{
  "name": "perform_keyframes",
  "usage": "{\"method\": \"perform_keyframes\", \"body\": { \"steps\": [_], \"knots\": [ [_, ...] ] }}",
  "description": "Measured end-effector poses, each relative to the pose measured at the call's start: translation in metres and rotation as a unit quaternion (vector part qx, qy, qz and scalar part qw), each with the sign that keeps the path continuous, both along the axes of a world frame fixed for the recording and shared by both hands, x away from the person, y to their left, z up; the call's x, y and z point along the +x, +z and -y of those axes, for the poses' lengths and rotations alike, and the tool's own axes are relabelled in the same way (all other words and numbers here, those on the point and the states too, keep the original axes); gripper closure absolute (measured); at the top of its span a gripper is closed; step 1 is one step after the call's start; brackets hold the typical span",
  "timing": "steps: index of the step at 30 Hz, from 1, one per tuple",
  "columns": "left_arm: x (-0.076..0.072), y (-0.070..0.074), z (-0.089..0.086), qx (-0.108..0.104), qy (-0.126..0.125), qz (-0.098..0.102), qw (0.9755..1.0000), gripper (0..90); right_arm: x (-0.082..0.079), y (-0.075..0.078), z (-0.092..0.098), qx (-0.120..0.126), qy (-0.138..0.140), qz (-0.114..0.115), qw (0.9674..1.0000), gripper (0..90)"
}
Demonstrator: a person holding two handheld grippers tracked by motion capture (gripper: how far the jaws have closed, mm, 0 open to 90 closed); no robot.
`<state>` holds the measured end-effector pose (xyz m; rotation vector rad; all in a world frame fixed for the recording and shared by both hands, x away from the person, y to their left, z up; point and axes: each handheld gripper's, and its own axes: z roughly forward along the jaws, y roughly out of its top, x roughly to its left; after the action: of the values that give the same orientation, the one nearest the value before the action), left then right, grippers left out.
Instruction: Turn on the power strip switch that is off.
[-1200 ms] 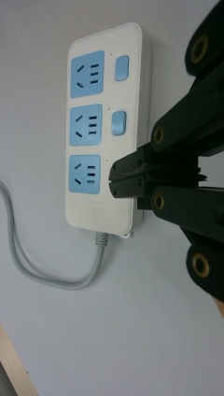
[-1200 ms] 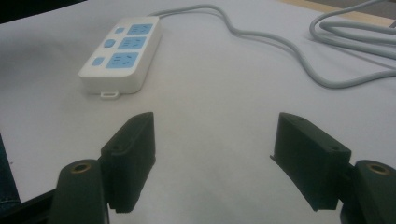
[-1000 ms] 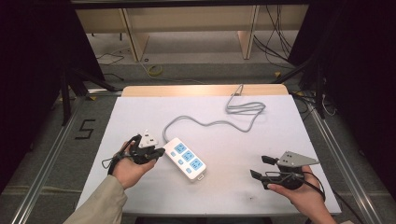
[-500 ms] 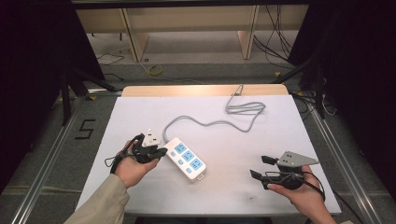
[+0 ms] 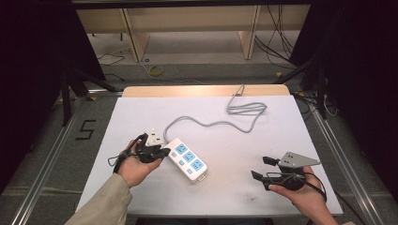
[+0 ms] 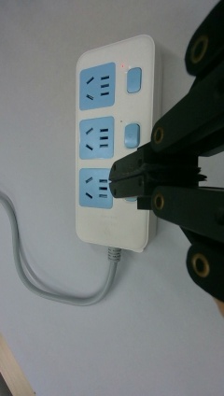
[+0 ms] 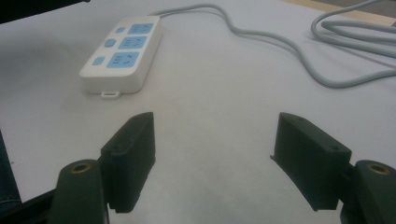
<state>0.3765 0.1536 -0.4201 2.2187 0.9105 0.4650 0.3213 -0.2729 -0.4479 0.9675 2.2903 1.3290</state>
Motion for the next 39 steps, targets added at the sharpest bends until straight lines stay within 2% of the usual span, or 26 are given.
{"method": "perform_keyframes", "body": {
  "steps": [39],
  "knots": [
    [0.002, 0.002, 0.015, 0.005, -0.017, -0.013, 0.9998, 90.0, 0.000, 0.000, 0.000, 0.001, 0.000, 0.000, 1.0000, 29.6]
  ]
}}
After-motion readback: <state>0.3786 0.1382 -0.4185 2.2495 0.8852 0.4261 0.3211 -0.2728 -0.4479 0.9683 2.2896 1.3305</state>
